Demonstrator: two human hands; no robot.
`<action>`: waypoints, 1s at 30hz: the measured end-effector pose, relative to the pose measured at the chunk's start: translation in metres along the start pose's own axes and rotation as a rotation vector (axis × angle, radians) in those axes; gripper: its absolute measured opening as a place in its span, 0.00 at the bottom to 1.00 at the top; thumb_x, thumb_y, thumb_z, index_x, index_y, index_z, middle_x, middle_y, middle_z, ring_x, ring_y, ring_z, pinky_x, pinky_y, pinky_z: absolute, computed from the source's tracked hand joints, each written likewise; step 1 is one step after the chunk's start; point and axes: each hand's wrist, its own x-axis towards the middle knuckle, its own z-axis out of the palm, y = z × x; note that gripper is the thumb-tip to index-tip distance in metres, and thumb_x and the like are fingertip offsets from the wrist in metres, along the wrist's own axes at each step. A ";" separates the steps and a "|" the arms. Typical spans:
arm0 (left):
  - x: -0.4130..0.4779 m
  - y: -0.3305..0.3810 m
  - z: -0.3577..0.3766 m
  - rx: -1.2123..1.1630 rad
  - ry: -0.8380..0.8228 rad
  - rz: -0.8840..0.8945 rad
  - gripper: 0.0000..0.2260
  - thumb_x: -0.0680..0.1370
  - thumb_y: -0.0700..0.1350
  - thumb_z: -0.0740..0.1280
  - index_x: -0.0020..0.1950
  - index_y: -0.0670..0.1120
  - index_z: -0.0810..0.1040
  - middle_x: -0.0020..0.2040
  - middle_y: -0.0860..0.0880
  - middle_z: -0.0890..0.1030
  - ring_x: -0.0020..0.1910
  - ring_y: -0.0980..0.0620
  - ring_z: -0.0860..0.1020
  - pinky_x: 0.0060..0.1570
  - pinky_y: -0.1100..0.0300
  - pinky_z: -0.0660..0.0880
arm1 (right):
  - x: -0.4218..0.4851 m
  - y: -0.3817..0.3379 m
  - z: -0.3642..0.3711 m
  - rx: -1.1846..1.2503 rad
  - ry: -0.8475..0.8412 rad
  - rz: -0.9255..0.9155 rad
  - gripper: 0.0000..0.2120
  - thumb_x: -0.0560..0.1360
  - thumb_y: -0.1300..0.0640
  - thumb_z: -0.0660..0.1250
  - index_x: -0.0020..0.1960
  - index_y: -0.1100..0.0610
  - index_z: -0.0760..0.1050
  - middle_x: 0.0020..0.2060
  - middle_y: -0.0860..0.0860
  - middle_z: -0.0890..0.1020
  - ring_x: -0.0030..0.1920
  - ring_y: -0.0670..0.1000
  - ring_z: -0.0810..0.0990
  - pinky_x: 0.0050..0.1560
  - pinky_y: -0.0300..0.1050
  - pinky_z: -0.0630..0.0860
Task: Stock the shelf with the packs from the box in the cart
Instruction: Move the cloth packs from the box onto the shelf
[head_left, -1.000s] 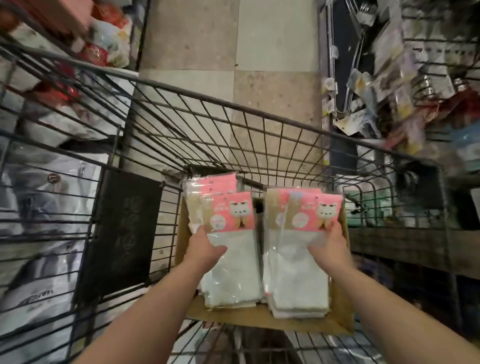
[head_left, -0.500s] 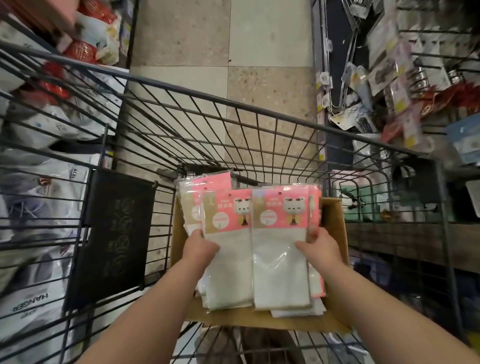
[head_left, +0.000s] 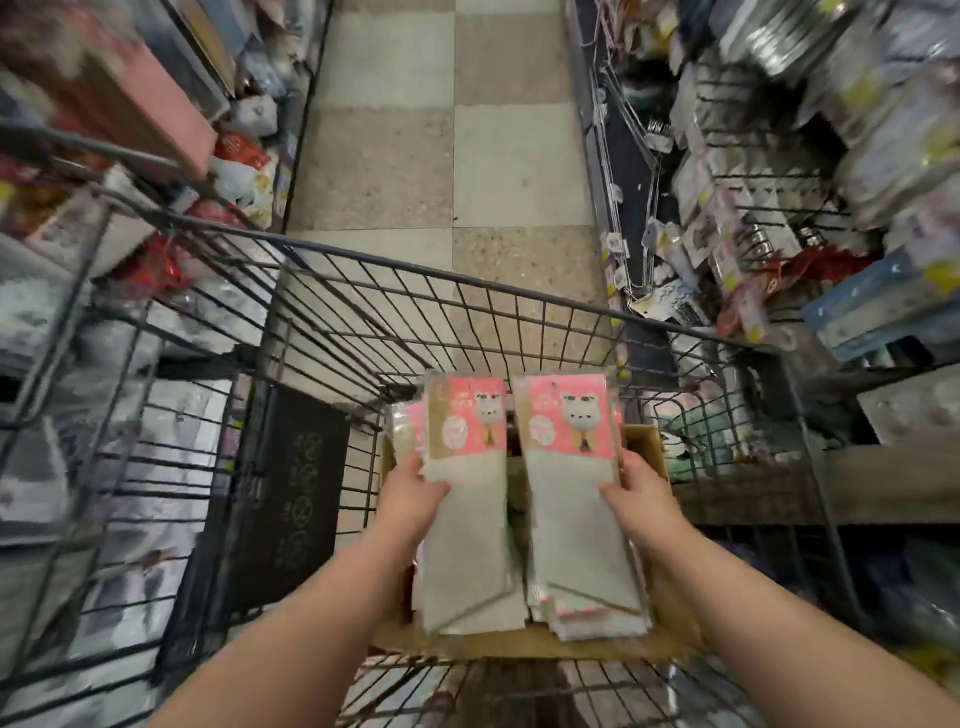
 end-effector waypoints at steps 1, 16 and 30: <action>-0.008 0.007 -0.005 0.000 0.006 0.040 0.16 0.75 0.32 0.63 0.59 0.46 0.74 0.53 0.41 0.82 0.49 0.42 0.81 0.54 0.45 0.78 | -0.010 -0.006 -0.006 0.011 0.031 -0.020 0.18 0.77 0.63 0.61 0.67 0.58 0.71 0.59 0.57 0.79 0.58 0.58 0.77 0.49 0.43 0.70; -0.193 0.102 -0.040 -0.081 -0.216 0.523 0.12 0.75 0.30 0.62 0.52 0.44 0.76 0.50 0.42 0.82 0.42 0.47 0.81 0.40 0.56 0.78 | -0.232 -0.074 -0.105 0.301 0.472 -0.313 0.10 0.76 0.65 0.60 0.55 0.56 0.72 0.48 0.52 0.79 0.49 0.53 0.77 0.45 0.45 0.76; -0.338 0.117 0.052 -0.017 -0.589 0.772 0.14 0.76 0.30 0.61 0.60 0.39 0.74 0.53 0.39 0.82 0.44 0.44 0.81 0.38 0.54 0.77 | -0.426 0.005 -0.190 0.417 0.826 -0.319 0.11 0.75 0.62 0.60 0.55 0.50 0.72 0.52 0.49 0.79 0.52 0.50 0.78 0.52 0.47 0.77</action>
